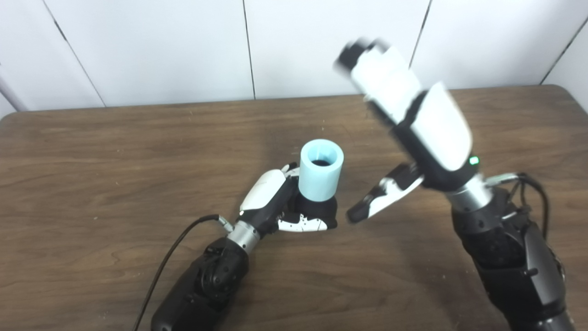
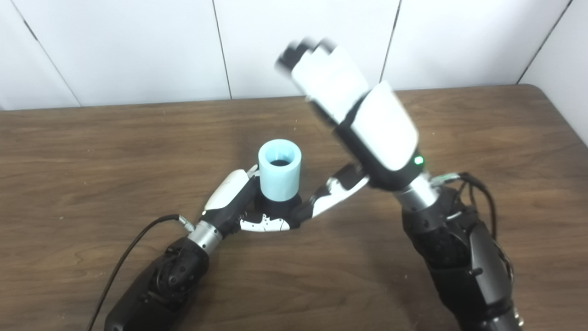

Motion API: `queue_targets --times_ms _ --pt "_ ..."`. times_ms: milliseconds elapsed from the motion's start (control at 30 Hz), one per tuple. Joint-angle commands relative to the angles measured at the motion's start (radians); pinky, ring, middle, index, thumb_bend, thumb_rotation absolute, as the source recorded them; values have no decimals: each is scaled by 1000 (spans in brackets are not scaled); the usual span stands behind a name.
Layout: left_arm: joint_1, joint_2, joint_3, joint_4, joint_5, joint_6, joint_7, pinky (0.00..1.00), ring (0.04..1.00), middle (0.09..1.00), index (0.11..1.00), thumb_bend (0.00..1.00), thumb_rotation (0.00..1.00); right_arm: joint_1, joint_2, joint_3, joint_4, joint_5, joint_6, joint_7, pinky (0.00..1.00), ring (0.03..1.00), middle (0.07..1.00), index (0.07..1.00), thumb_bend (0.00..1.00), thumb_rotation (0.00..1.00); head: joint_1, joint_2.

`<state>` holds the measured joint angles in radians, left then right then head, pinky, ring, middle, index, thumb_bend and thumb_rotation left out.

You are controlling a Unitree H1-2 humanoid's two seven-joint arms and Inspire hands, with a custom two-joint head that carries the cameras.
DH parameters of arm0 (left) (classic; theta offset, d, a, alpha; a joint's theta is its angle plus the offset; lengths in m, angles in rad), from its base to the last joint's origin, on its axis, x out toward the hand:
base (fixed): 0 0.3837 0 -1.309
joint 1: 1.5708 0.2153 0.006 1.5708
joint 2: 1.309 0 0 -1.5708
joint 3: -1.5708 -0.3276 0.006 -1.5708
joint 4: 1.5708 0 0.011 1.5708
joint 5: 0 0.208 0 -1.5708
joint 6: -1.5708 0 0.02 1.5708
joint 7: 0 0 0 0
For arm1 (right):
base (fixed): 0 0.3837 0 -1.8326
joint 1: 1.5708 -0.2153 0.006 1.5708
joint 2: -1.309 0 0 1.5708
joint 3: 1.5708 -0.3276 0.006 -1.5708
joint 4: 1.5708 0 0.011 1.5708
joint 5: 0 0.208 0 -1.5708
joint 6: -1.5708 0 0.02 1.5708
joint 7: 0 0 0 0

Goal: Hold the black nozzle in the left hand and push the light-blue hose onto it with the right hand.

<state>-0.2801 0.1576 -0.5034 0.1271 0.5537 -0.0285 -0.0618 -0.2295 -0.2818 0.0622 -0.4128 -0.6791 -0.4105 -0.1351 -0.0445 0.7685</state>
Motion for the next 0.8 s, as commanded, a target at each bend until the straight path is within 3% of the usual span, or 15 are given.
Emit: queue_targets --times_ms 0,100,233,333,367,400,467,500,667,767 --pt "63 23 -29 66 15 54 -84 979 884 755 490 478 453 28 27 -25 -40 37 5 -29 1000 1000 1000 1000 1000 874 -2 2" --pt "61 26 -27 71 17 47 -79 982 885 754 490 475 450 117 63 -51 -64 121 58 -5 1000 1000 1000 1000 1000 875 6 0" --pt "67 31 -24 60 12 45 -80 981 885 756 514 496 430 288 161 -54 -37 308 172 14 1000 1000 1000 1000 1000 872 -11 0" --pt "72 45 -19 47 -14 9 -87 949 875 796 662 648 422 341 209 -46 -11 385 275 48 1000 1000 1000 1000 983 880 -4 -2" --pt "73 49 -18 44 -21 -4 -88 938 876 835 777 707 431 347 218 -45 -4 398 300 57 1000 1000 1000 1000 994 883 17 0" --pt "71 55 -16 41 -28 -25 -85 935 876 848 816 727 435 348 223 -41 6 405 324 65 1000 1000 1000 1000 998 885 29 0" --pt "67 70 -2 15 -35 -72 -68 976 941 937 962 811 459 341 218 -33 32 408 342 78 1000 1000 1000 1000 991 896 35 -2" --pt "65 77 9 -1 -37 -94 -58 988 970 968 981 848 473 337 214 -29 42 411 344 84 1000 1000 1000 1000 989 898 32 -3" --pt "58 81 104 -130 -71 -155 -16 1000 1000 1000 1000 962 517 333 204 -28 54 422 337 99 1000 1000 1000 1000 975 923 29 -12" --pt "58 80 177 -223 -130 -177 -19 1000 1000 1000 1000 971 571 331 206 -28 71 432 325 97 1000 1000 1000 1000 979 938 38 -21"
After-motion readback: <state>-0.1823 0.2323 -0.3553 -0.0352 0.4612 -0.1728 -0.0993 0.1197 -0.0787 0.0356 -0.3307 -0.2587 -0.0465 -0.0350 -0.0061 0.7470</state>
